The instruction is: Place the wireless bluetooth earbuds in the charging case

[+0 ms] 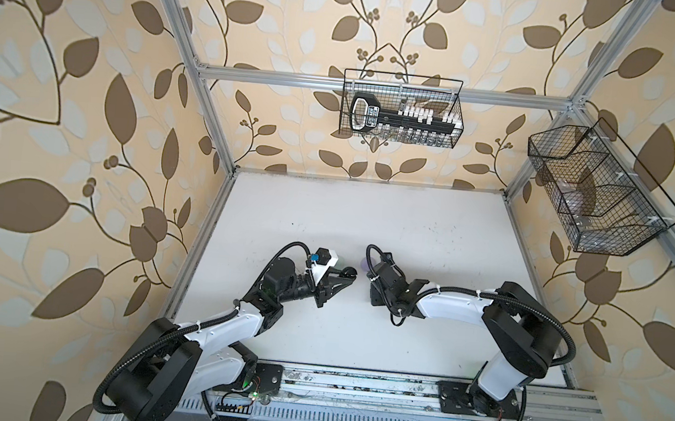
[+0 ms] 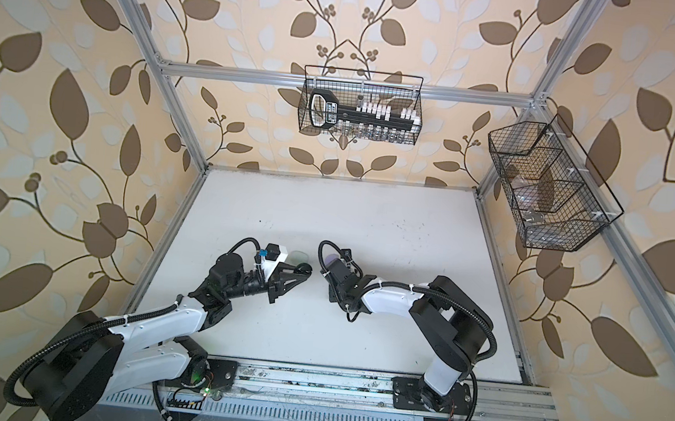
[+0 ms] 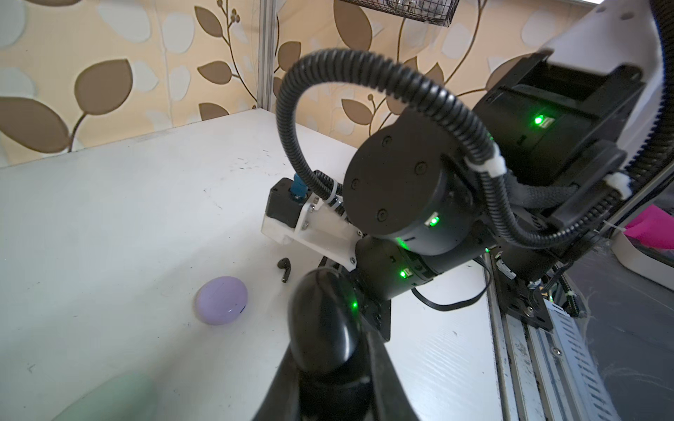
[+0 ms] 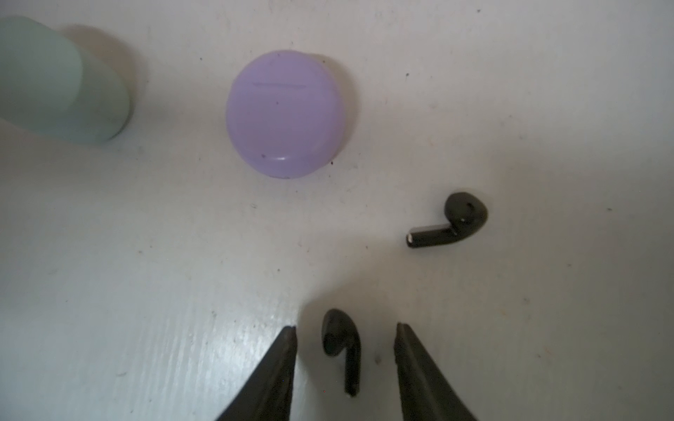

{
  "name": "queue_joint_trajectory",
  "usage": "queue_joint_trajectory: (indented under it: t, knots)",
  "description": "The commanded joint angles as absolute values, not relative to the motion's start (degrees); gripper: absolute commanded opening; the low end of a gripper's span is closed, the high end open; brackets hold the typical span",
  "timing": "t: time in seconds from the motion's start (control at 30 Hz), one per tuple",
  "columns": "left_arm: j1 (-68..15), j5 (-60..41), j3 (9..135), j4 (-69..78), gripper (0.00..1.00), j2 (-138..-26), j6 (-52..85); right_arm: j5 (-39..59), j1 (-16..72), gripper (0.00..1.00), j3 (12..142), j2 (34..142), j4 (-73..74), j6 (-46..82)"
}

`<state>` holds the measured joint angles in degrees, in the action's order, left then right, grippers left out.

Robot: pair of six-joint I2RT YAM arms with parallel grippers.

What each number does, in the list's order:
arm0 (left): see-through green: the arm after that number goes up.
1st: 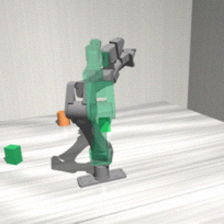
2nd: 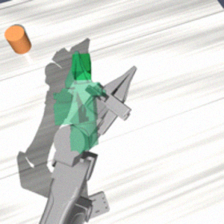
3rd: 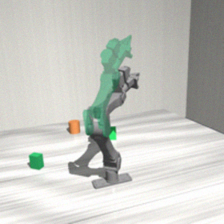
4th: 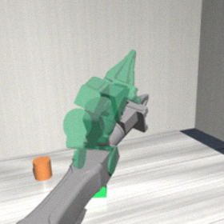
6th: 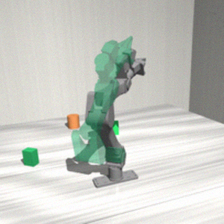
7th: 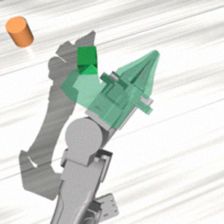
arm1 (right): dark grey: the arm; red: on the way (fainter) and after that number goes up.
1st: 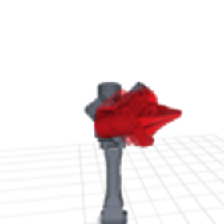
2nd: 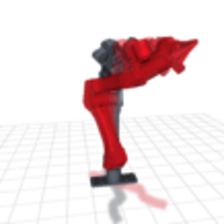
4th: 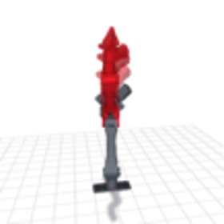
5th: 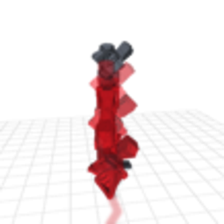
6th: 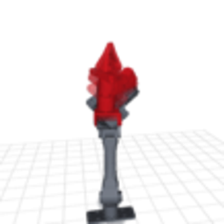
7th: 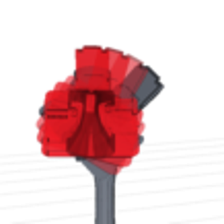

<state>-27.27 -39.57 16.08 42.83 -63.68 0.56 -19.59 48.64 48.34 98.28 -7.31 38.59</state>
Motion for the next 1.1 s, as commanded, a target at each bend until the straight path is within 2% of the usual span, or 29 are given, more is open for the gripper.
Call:
queue_joint_trajectory:
  t: [0.0, 0.13, 0.6, 0.83, 0.93, 1.07]
  knots:
    - [-26.67, -41.75, 16.73, 46.79, 0.0, -63.63, -1.05, -19.6, 48.96, 0.42, 49.61, 100.53, -9.11, 38.73]
    - [-26.72, -42.27, 16.72, 47.33, 0.0, -64.07, -1.06, -19.7, 49.13, 0.36, 50.11, 101.5, -9.75, 38.79]
    - [-26.71, -44.67, 16.44, 47.64, 0.0, -64.1, -1.67, -20.31, 49.22, 0.24, 50.25, 101.61, -10.04, 38.85]
    - [-26.79, -49.36, 19.39, 46.83, 0.0, -70.16, -3.12, -27.24, 53.72, 0.52, 44.58, 85.05, -7.81, 35.55]
    - [-27.16, -51.95, 21.24, 48.74, 0.0, -74.44, -1.54, -29.97, 56.55, 0.57, 41.54, 76.1, -6.02, 33.51]
    - [-28.01, -53.92, 21.83, 52.96, 0.0, -78.19, 1.05, -28.41, 58.77, 0.57, 34.87, 65.39, 1.39, 30.89]
